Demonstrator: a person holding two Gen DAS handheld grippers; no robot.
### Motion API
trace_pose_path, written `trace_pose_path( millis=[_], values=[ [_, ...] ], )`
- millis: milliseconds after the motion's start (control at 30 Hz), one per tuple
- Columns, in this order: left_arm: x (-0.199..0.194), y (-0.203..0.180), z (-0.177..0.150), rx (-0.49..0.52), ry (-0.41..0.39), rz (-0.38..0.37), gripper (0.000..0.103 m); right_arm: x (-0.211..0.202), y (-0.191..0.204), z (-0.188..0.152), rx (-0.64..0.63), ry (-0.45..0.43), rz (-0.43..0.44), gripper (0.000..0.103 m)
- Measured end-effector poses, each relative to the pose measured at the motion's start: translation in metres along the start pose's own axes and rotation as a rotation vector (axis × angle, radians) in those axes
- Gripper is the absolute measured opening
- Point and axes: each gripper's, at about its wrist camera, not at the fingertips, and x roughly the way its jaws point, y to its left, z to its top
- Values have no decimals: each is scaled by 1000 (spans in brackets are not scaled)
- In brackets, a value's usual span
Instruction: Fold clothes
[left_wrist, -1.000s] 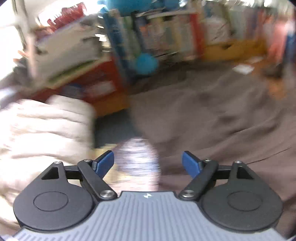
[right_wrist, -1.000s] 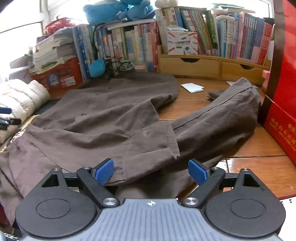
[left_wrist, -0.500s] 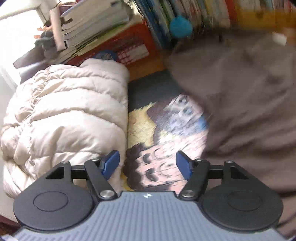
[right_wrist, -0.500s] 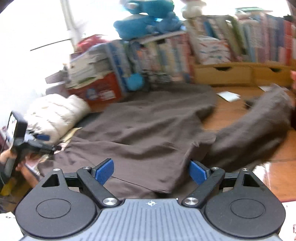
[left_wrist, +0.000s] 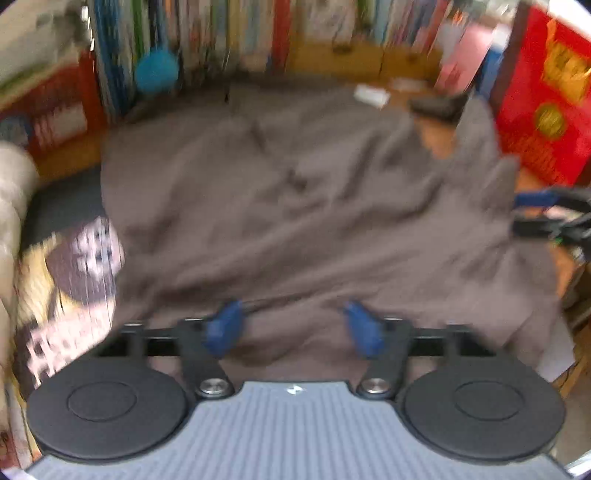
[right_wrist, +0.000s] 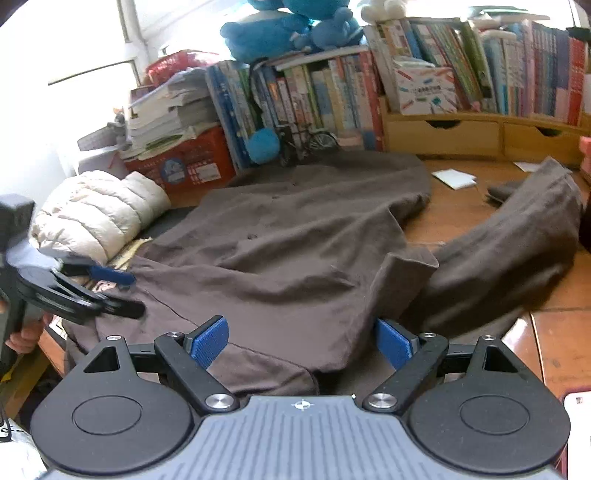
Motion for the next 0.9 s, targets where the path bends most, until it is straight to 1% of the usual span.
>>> trace_pose_path(
  millis=[67, 100, 133, 167, 200, 267, 300, 333, 367, 400, 433, 467, 500, 567, 633, 667, 733, 800, 900],
  values=[
    [1, 3, -4, 4, 12, 20, 47, 1, -1, -2, 3, 7, -6, 87],
    [0, 5, -5, 2, 15, 29, 35, 2, -1, -3, 5, 10, -8, 87],
    [0, 10, -5, -13, 17, 33, 17, 2, -2, -3, 6, 12, -11, 87],
    [-2, 17, -4, -31, 13, 47, 9, 2, -3, -4, 7, 13, -14, 87],
    [-5, 23, -2, -45, 4, 69, 7, 3, -4, -4, 8, 15, -17, 87],
    [-10, 36, 0, -72, -15, 106, 6, 3, -5, -5, 11, 18, -21, 87],
    [-13, 42, 1, -84, -27, 99, 6, 3, -6, -6, 13, 19, -22, 87],
    [-15, 49, 1, -95, -40, 92, 10, 4, -7, -7, 15, 21, -23, 87],
    [-17, 55, 3, -103, -51, 85, 17, 4, -7, -7, 16, 24, -24, 87],
    [-16, 58, 6, -94, -58, 75, 48, 5, -8, -8, 17, 30, -23, 87],
    [-17, 61, 7, -78, -66, 76, 84, 6, -8, -9, 19, 35, -25, 87],
    [-16, 61, 8, -57, -82, 91, 97, 7, -8, -9, 21, 40, -26, 87],
    [-17, 61, 9, -36, -103, 100, 103, 8, -8, -10, 23, 45, -26, 87],
    [-16, 60, 10, -6, -114, 81, 103, 9, -8, -11, 25, 50, -25, 87],
    [-14, 62, 12, -3, -118, 48, 103, 10, -8, -11, 23, 55, -25, 87],
    [-10, 64, 13, -11, -107, 27, 102, 11, -8, -11, 23, 57, -24, 87],
    [-1, 68, 15, -27, -84, -12, 96, 12, -8, -11, 26, 61, -24, 87],
    [8, 68, 14, -26, -61, -14, 91, 13, -8, -11, 26, 65, -21, 87],
    [16, 66, 13, -16, -47, -7, 90, 14, -8, -12, 28, 72, -20, 87]
  ],
)
